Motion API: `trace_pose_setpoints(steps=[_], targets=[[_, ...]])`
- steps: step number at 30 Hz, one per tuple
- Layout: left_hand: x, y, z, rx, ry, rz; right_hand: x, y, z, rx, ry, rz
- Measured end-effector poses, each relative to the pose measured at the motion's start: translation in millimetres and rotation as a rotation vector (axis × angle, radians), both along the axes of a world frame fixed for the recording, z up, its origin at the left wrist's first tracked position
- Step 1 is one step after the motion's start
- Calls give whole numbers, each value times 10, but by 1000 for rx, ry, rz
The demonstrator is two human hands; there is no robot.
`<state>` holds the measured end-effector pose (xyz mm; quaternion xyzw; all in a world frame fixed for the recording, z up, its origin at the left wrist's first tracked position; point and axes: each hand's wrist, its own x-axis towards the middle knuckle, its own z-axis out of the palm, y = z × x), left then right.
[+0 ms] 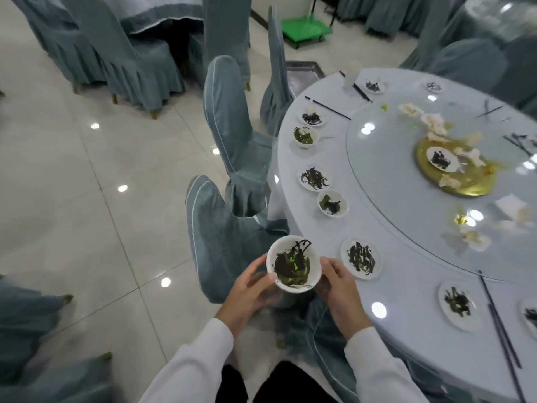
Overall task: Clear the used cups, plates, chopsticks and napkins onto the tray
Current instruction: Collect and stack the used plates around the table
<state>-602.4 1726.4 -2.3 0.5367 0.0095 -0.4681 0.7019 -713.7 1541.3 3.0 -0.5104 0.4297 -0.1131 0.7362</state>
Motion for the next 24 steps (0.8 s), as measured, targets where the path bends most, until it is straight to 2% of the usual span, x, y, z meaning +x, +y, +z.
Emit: trace_pose_setpoints(steps=[11, 19, 24], targets=[[515, -140, -94, -2, 64, 24, 386, 7, 19, 22, 59, -106], [948, -409, -224, 66, 42, 105, 631, -609, -243, 117, 114, -293], [1270, -659, -204, 120, 17, 167, 885, -1133, -500, 117, 191, -273]])
